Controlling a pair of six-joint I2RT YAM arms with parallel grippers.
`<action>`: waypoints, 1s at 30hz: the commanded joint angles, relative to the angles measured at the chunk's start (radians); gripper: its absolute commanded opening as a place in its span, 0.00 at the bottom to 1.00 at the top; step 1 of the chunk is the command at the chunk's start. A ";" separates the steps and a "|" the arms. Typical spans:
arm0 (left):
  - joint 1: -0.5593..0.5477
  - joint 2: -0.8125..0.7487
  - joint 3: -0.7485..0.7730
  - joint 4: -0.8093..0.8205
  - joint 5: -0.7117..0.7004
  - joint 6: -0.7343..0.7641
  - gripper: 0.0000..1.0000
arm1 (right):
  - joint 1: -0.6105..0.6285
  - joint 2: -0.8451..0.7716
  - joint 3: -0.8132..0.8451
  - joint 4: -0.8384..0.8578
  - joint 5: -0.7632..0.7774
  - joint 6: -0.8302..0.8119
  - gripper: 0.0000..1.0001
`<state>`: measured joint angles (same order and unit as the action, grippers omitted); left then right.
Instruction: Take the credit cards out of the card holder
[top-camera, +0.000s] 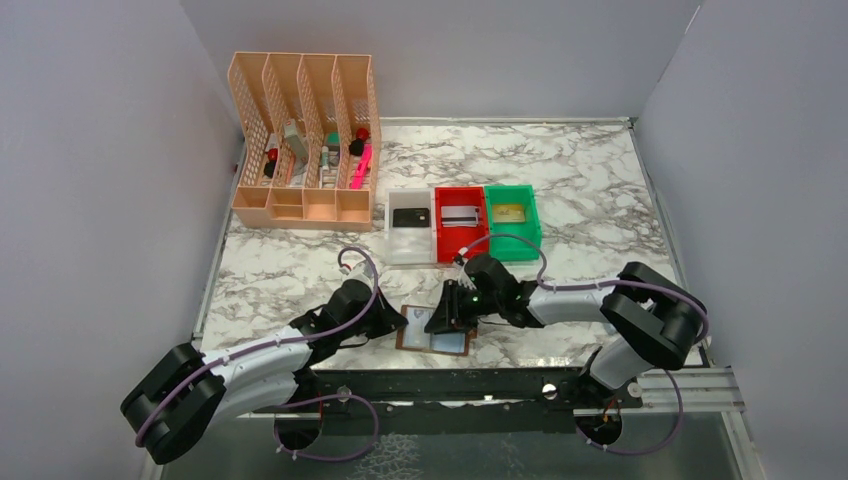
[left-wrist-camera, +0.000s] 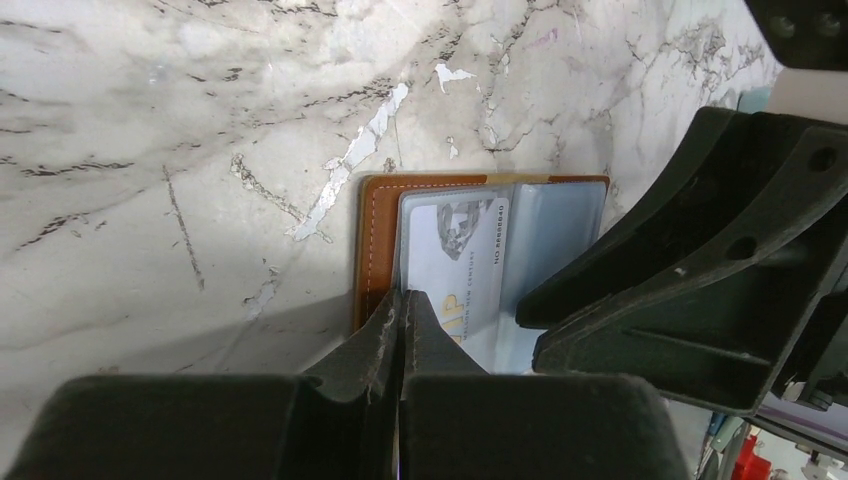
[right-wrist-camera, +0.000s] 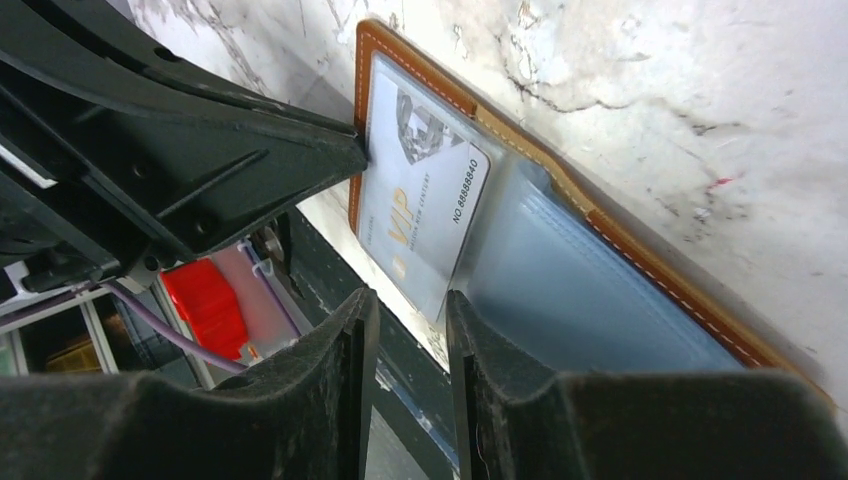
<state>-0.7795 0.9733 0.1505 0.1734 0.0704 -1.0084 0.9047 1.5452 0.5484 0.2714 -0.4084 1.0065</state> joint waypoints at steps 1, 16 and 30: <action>-0.004 -0.009 -0.001 -0.015 -0.010 -0.006 0.00 | 0.031 0.045 0.009 0.022 -0.028 0.019 0.36; -0.004 -0.010 0.003 -0.016 0.007 -0.003 0.00 | 0.036 0.125 0.016 0.065 0.067 0.110 0.33; -0.004 -0.014 -0.012 -0.006 0.026 -0.004 0.00 | 0.034 0.158 0.056 0.133 0.032 0.130 0.27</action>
<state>-0.7780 0.9691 0.1505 0.1699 0.0574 -1.0096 0.9348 1.6676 0.5713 0.3443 -0.4061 1.1255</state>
